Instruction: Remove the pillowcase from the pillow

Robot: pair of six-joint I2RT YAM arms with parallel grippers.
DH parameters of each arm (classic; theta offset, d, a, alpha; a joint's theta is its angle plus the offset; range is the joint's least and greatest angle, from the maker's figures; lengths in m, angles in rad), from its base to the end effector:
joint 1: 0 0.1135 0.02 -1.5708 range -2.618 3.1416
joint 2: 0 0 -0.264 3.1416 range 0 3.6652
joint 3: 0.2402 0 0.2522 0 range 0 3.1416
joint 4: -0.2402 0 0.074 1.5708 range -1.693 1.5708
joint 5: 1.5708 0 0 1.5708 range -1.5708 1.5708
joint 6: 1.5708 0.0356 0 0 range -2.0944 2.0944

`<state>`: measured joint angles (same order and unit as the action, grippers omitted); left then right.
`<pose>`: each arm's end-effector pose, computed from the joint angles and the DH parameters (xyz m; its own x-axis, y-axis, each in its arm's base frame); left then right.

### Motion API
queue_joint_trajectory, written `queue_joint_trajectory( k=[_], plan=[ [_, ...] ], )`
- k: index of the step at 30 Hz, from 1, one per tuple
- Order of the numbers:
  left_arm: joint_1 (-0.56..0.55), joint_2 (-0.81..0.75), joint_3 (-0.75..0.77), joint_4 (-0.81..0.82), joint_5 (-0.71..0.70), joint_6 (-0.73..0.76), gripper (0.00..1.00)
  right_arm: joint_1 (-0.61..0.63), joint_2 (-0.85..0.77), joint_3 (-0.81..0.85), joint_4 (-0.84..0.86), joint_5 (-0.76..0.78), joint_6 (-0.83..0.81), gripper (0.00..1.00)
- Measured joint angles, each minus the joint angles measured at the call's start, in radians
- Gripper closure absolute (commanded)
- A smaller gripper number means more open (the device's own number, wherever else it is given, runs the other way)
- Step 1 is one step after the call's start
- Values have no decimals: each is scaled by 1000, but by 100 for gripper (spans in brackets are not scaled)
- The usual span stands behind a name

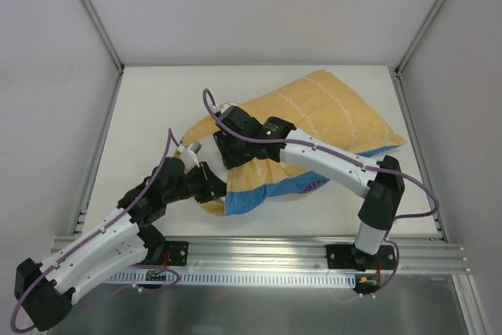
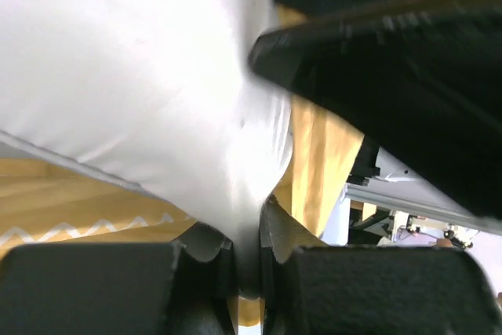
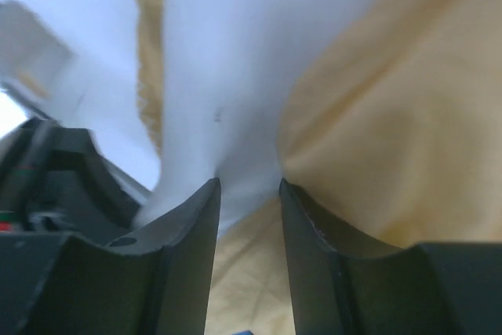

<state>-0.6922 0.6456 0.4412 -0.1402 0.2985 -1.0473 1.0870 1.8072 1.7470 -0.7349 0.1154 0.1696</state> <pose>0.1187 -0.1120 0.2449 -0.8429 -0.3765 -0.3845 0.1862 0.4663 -0.8648 0.1927 0.3580 0.3372 -0.4694 -0.5329 -0.7040 -0.7737 0.6325 0.0372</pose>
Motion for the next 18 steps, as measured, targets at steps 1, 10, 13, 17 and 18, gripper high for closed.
queue_joint_trajectory(
  k=[1,10,13,17,18],
  plan=[
    [0,-1,0,-4,-4,2,100,-9,-20,-33,1,18,10,58],
    [-1,-12,26,-34,-20,12,100,-71,-249,-244,-48,218,51,57],
    [-1,-12,41,-38,-21,13,100,-75,-285,-287,-79,266,67,55],
    [-1,-8,63,-64,-21,18,100,-40,-302,-305,-88,294,66,48],
    [-1,-6,69,-71,-21,19,100,-19,-304,-303,-94,304,63,45]
  ],
)
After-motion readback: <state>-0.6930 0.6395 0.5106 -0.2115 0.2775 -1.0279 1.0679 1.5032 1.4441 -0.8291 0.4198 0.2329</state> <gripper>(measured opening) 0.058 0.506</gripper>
